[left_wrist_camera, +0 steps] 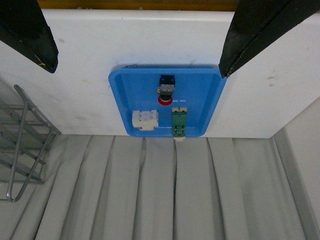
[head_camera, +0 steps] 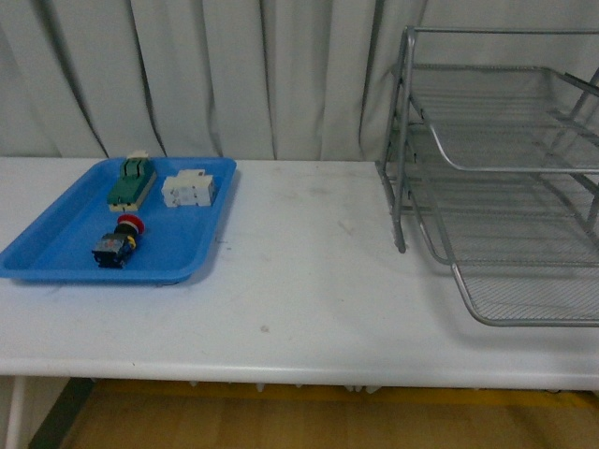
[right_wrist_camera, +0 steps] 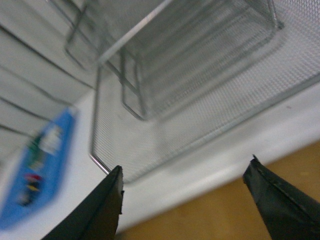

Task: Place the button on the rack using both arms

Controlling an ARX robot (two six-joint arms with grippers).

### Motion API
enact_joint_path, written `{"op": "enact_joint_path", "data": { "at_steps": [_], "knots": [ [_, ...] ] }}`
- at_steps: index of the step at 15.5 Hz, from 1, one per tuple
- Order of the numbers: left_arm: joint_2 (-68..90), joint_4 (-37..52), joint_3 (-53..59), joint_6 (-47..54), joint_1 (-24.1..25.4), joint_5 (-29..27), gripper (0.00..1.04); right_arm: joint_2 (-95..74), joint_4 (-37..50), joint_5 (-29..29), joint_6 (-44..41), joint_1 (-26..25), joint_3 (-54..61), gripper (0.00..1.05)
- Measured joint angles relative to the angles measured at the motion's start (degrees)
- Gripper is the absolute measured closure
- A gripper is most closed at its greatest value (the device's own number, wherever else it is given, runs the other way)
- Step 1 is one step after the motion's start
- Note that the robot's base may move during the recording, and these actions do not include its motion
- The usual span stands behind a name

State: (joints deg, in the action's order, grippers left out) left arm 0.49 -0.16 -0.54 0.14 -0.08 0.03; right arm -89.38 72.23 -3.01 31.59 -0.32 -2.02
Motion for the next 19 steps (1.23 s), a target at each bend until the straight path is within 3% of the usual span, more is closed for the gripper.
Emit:
{"op": "enact_joint_path", "data": {
  "at_steps": [3,7,13,16,19],
  "knots": [
    [0.0,0.0,0.0,0.0,0.1,-0.1,0.07,14.2,1.8,2.9,-23.3,0.3,1.5,0.63],
    [0.0,-0.1,0.0,0.0,0.1,0.0,0.07,29.3,-12.2,2.9,-30.2,0.3,1.7,1.02],
    [0.0,0.0,0.0,0.0,0.1,-0.1,0.07,47.5,-29.4,2.9,-31.2,0.3,1.7,1.03],
    [0.0,0.0,0.0,0.0,0.1,0.0,0.07,61.1,-43.9,2.9,-31.2,0.3,1.4,1.03],
    [0.0,0.0,0.0,0.0,0.1,0.0,0.07,67.8,-50.6,2.9,-31.2,0.3,1.4,1.03]
  ]
}}
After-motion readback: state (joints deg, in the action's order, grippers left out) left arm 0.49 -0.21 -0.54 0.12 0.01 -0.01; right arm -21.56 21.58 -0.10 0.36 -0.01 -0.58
